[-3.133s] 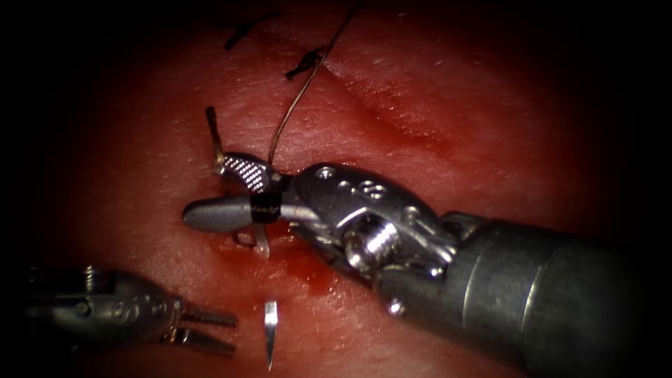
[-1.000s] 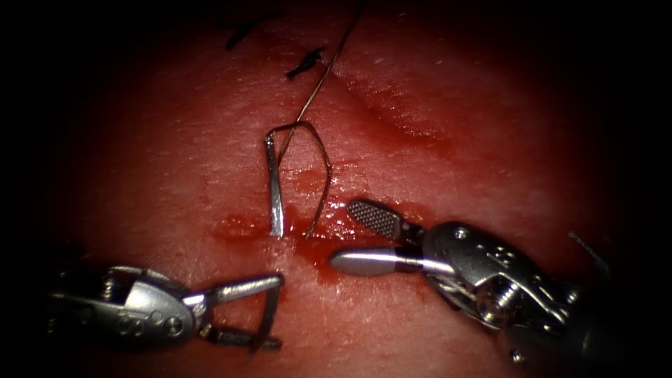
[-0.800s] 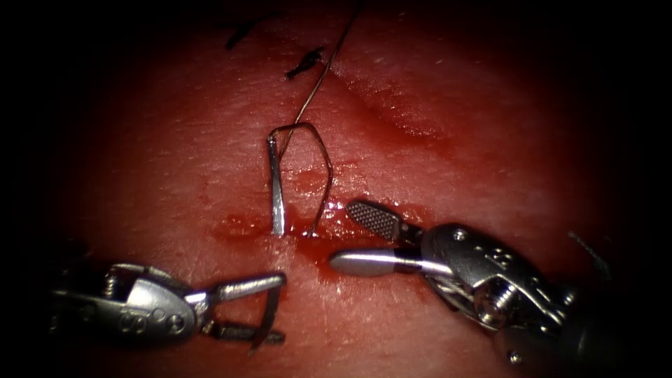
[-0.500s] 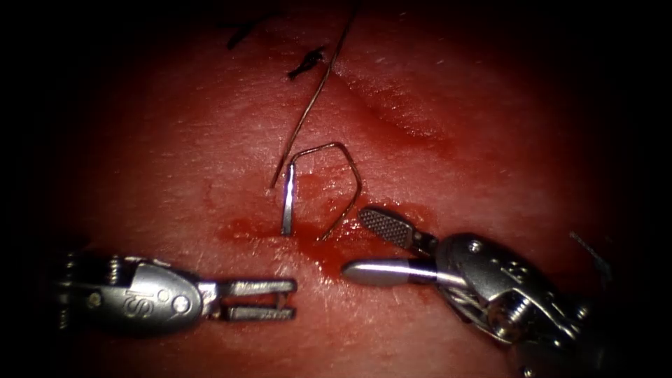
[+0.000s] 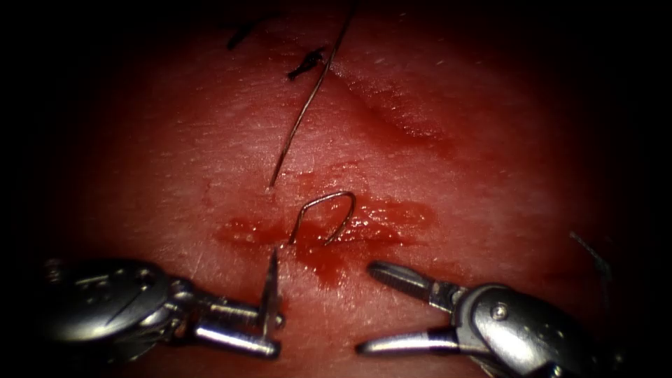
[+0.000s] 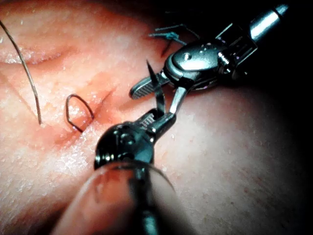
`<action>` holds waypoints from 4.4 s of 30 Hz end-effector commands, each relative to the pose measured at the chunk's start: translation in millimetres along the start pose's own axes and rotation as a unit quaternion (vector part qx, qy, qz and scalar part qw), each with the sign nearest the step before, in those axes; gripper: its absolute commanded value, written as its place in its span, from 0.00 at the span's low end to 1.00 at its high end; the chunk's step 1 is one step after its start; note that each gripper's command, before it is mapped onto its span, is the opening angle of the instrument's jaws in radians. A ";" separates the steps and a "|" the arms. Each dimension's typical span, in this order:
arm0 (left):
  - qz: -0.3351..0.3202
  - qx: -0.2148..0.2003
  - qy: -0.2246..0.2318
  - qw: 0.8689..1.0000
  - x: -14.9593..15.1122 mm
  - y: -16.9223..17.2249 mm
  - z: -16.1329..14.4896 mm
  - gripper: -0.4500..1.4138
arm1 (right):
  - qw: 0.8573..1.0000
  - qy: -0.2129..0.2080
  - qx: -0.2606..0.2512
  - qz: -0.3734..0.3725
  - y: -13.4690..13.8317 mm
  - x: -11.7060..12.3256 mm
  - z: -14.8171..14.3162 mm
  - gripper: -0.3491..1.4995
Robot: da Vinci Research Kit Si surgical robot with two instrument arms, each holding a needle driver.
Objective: Wound Closure
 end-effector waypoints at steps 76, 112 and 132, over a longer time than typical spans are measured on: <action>0.282 -0.203 -0.016 0.938 -12.4 -4.7 -15.3 0.00 | 0.996 -0.051 -0.052 -0.044 -2.2 4.6 7.8 0.92; 0.283 -0.216 -0.011 0.934 -11.9 -3.9 -17.1 0.00 | 0.998 -0.033 -0.040 -0.037 0.5 0.8 5.5 0.78; 0.291 -0.207 -0.015 0.934 -11.4 -3.7 -15.5 0.00 | 0.995 -0.027 -0.083 0.045 1.6 -2.8 8.8 0.00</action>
